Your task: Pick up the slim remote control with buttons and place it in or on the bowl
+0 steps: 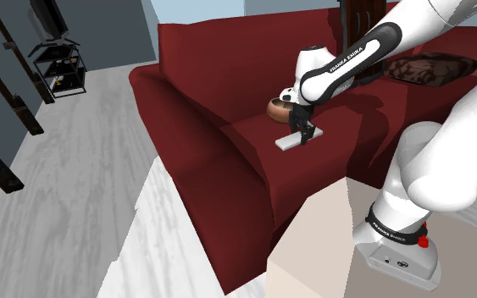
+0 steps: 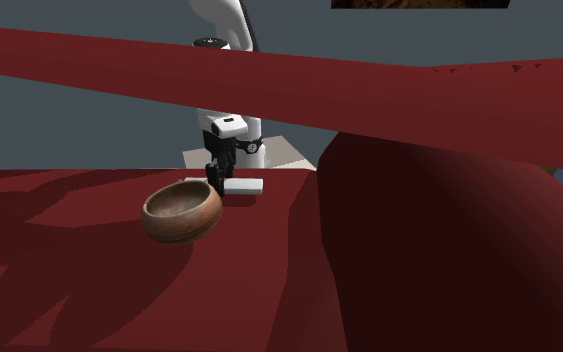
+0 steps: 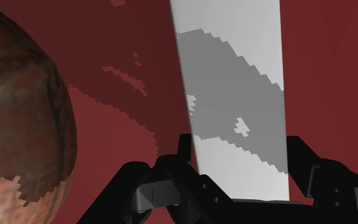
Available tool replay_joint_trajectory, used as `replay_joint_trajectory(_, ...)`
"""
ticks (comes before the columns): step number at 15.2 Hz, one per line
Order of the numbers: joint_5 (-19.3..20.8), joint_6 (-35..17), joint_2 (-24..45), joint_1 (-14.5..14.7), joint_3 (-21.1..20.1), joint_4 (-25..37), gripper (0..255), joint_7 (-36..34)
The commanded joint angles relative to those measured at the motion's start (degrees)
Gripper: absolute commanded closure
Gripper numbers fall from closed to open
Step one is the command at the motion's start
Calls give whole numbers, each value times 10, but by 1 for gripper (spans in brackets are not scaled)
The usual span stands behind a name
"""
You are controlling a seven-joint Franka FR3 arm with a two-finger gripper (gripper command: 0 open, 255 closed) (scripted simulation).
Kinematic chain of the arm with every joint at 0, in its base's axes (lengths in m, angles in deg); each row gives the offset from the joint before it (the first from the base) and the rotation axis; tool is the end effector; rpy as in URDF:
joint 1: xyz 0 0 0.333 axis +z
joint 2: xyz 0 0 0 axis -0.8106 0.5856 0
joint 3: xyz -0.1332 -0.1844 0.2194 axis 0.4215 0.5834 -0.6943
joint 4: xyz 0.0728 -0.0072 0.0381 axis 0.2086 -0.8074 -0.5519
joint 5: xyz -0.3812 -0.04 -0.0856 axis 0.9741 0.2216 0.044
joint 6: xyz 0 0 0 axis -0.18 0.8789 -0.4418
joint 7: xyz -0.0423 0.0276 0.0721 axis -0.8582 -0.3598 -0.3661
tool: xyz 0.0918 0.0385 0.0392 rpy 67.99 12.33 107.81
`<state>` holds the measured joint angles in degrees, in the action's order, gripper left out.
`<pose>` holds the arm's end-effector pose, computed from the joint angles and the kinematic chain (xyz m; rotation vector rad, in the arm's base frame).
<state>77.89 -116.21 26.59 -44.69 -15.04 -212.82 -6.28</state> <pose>0.3660 -0.1641 0.3263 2.7198 1.5038 0.0016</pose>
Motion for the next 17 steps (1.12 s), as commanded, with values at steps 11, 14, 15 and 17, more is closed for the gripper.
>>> replay_joint_trajectory(11, 5, 109, -69, -10, -30, 41, 255, -10)
replay_joint_trajectory(14, 3, 136, -83, -11, -37, 54, 255, -10)
replay_joint_trajectory(15, 2, 146, -87, -12, -40, 59, 255, -11)
replay_joint_trajectory(17, 1, 164, -95, -12, -45, 69, 255, -11)
